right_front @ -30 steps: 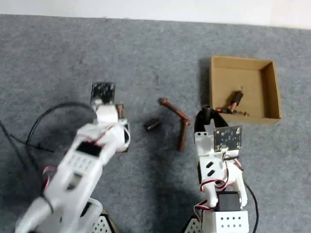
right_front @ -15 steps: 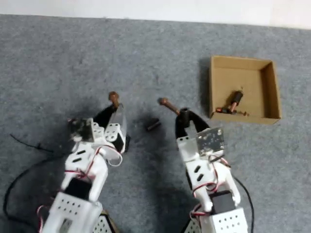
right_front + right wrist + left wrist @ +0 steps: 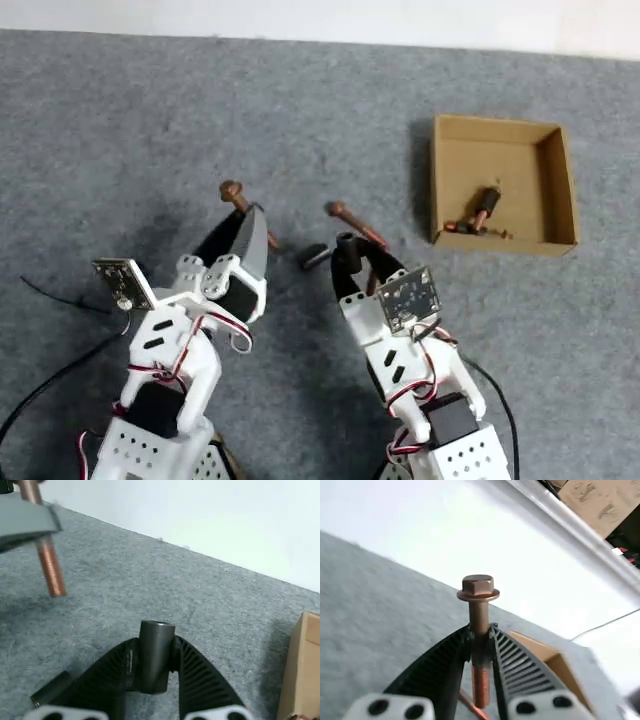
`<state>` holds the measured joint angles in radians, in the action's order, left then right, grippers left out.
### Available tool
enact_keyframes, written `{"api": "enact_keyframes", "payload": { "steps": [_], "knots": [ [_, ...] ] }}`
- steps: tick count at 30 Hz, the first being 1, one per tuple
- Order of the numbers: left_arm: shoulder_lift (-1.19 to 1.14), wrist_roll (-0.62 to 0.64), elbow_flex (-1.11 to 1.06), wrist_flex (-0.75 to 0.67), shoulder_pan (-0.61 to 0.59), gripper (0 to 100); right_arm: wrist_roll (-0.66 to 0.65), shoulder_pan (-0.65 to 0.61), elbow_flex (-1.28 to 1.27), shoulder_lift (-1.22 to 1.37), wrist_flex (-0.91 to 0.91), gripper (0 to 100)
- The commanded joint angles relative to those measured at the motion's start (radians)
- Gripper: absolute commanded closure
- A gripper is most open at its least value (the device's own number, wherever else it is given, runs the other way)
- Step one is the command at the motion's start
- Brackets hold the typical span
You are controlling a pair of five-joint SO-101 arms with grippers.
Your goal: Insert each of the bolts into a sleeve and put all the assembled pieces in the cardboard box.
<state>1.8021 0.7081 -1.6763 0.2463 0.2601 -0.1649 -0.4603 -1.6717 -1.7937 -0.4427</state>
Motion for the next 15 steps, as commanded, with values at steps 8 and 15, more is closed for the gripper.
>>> {"api": "enact_keyframes", "payload": {
  "steps": [8, 15],
  "knots": [
    [0.027, 0.063, -0.021, -0.028, 0.124, 99, -0.14, -0.01, -0.108, 0.007, -0.045, 98.8],
    [0.027, 0.064, -0.021, -0.028, 0.125, 99, -0.209, -0.094, -0.108, 0.005, -0.09, 98.8]
  ]
}}
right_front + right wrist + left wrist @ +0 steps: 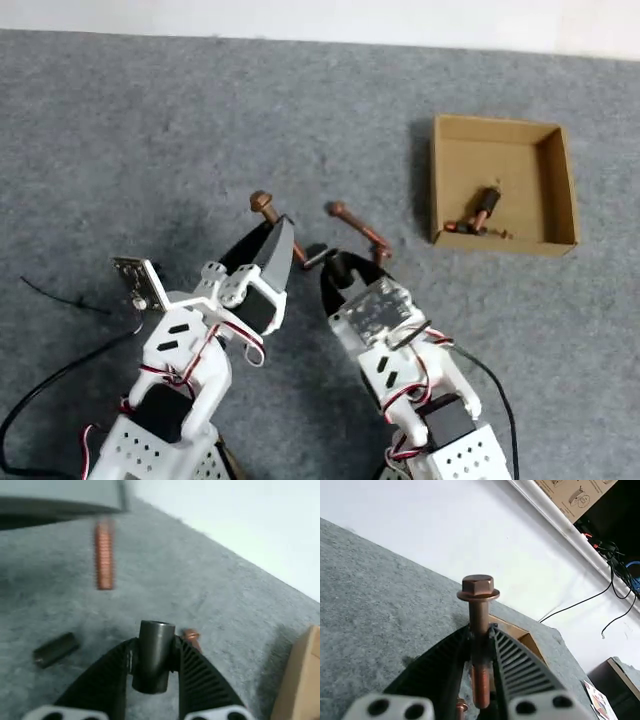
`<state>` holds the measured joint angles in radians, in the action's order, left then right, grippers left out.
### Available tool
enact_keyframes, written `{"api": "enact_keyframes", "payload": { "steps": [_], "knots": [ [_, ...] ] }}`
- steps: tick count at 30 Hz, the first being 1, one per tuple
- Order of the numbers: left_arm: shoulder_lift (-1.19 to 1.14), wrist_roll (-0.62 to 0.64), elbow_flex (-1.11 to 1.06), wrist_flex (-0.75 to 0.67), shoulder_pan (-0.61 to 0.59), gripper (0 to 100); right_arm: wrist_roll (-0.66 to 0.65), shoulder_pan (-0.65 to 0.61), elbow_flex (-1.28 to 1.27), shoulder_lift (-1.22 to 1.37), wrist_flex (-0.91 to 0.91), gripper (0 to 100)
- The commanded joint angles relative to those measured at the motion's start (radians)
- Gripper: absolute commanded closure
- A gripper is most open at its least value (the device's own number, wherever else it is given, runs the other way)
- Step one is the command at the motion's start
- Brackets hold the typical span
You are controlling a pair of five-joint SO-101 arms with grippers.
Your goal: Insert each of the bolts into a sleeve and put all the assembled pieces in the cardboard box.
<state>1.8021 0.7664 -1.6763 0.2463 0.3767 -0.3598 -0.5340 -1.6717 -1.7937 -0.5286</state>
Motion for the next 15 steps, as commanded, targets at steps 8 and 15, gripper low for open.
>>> {"api": "enact_keyframes", "payload": {
  "steps": [8, 15],
  "knots": [
    [0.025, 0.058, -0.021, -0.021, 0.077, 99, -0.014, -0.022, -0.108, 0.004, -0.004, 99.1],
    [0.025, 0.057, -0.021, -0.021, 0.082, 99, -0.017, -0.022, -0.108, 0.002, -0.004, 99.2]
  ]
}}
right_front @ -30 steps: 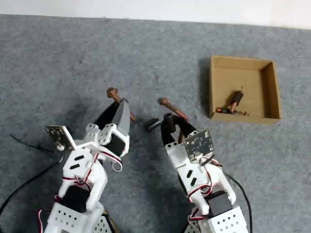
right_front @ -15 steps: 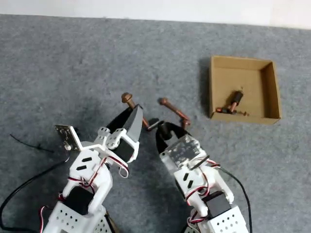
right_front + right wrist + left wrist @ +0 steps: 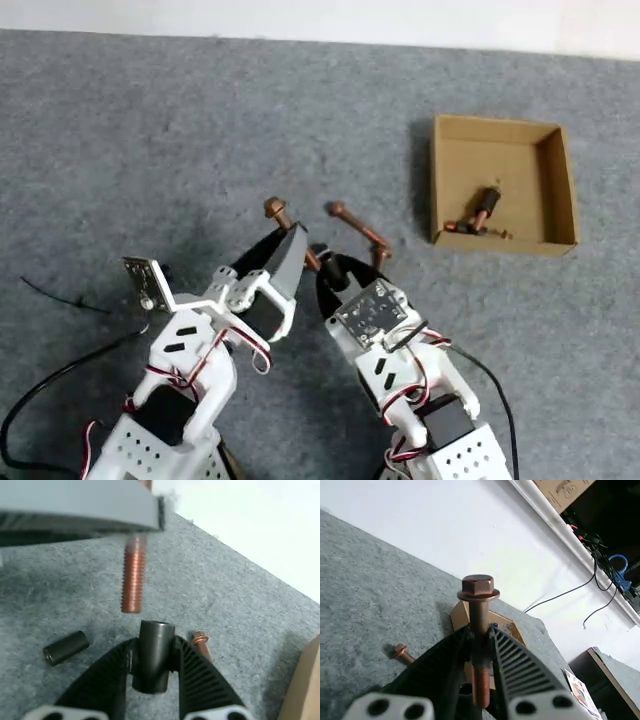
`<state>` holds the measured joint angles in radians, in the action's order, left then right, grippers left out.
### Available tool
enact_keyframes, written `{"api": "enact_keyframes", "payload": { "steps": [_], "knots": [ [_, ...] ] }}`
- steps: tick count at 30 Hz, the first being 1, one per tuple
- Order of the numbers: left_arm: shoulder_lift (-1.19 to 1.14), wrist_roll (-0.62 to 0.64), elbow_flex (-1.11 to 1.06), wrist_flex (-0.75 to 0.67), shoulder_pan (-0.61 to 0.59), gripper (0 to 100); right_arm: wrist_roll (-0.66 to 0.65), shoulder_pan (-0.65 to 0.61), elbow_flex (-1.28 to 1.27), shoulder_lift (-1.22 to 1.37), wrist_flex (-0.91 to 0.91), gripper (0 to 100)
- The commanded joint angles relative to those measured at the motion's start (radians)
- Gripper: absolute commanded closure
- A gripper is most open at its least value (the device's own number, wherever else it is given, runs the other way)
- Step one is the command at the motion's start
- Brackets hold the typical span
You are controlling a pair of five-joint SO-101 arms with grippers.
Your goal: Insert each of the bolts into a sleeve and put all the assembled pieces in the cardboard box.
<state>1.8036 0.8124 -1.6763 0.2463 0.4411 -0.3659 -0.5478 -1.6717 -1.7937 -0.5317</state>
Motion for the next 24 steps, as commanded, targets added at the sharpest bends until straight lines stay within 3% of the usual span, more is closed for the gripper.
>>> {"api": "enact_keyframes", "payload": {
  "steps": [1, 24],
  "knots": [
    [0.024, 0.012, -0.021, -0.02, 0.018, 99, -0.011, -0.008, -0.108, 0.002, -0.001, 99.3],
    [0.018, 0.009, -0.021, 0.021, 0.018, 99, -0.012, -0.004, -0.108, 0.005, -0.001, 99.3]
  ]
}}
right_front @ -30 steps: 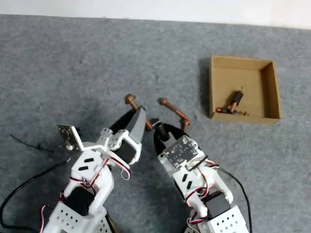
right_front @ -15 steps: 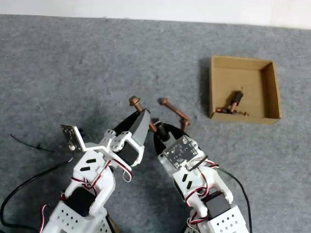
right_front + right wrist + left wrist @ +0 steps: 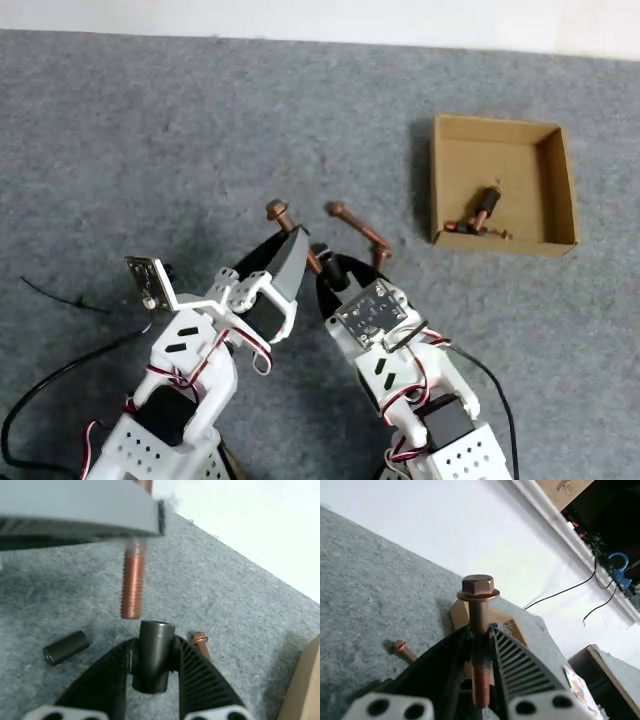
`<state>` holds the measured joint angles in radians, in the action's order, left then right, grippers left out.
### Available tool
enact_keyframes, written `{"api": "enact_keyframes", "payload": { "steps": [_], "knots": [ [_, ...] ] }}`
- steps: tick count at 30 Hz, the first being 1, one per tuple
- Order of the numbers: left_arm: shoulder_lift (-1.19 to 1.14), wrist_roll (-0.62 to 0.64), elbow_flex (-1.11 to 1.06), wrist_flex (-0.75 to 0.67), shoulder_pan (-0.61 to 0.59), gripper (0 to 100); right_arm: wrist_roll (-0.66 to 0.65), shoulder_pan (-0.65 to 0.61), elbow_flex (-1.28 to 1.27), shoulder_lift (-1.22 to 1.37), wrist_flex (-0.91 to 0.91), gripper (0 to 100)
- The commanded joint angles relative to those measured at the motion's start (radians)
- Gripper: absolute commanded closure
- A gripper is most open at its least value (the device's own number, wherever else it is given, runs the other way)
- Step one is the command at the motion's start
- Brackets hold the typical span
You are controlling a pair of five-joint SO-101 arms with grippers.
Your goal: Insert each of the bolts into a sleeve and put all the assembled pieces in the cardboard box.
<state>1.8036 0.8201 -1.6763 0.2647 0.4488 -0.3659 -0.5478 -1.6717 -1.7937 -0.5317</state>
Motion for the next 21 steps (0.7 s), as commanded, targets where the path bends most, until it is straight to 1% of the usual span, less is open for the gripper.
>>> {"api": "enact_keyframes", "payload": {
  "steps": [1, 7, 17, 21],
  "knots": [
    [0.018, 0.002, -0.021, 0.003, 0.01, 99, -0.012, -0.004, -0.108, 0.005, -0.001, 99.3],
    [0.018, 0.002, -0.021, 0.021, 0.008, 99, -0.014, 0.044, -0.105, 0.005, 0.001, 99.3],
    [0.021, 0.005, -0.021, 0.026, 0.007, 99, -0.014, 0.048, -0.105, 0.005, 0.001, 99.3],
    [0.021, 0.003, -0.021, 0.04, -0.093, 99, -0.014, 0.071, -0.105, 0.005, 0.001, 99.3]
  ]
}}
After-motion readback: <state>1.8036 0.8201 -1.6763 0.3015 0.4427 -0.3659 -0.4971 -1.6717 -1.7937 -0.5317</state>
